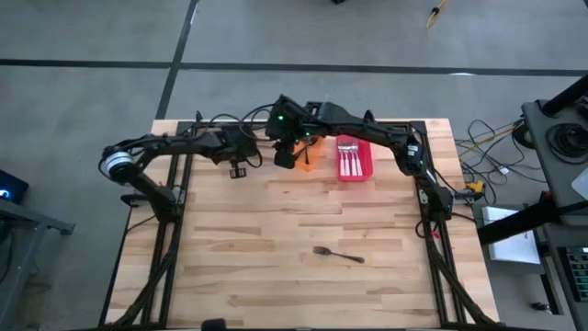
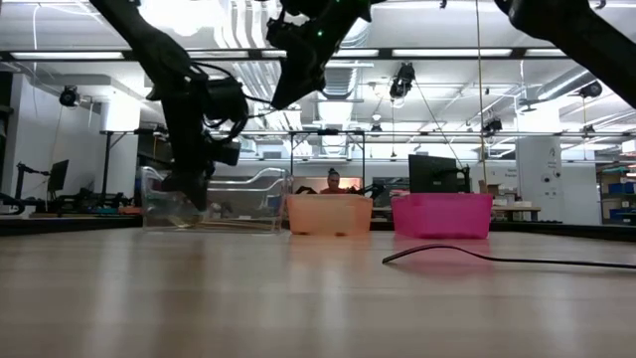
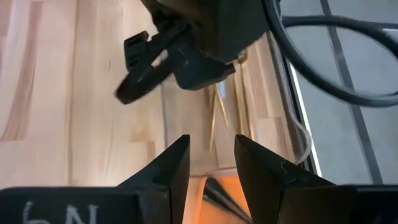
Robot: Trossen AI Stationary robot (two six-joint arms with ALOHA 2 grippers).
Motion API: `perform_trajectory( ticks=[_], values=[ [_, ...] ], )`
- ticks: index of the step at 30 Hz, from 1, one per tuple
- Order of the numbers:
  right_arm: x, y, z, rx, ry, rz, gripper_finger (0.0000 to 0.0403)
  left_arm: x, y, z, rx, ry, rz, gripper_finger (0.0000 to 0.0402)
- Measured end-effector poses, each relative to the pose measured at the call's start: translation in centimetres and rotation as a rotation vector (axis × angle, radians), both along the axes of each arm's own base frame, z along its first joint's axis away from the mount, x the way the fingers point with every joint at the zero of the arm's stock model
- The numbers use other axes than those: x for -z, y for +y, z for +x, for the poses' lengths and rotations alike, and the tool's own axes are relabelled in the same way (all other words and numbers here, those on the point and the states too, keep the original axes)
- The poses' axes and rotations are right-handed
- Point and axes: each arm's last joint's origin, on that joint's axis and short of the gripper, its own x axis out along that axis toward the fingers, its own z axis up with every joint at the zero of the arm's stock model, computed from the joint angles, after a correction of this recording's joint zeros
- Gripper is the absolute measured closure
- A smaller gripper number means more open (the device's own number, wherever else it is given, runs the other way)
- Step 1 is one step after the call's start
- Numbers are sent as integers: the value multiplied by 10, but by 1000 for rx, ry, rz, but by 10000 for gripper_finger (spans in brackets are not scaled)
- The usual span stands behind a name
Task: Sort silverware by color (type)
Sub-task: Put the gold fork into the transparent bin
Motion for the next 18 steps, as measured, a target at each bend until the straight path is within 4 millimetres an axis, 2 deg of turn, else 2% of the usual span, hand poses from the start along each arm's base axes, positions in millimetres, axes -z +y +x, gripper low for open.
perform_trajectory(
  ticks=[3, 8, 18],
  values=[
    [-4, 1, -5, 11, 11, 13, 284, 5, 3, 4, -3, 38, -19, 401],
    [-6, 2, -8, 20, 22, 24, 284, 4, 5, 9, 9, 6, -55, 401],
    [-5, 2, -8, 22, 31, 29, 284, 1, 2, 7, -1, -27, -89, 399]
  ],
)
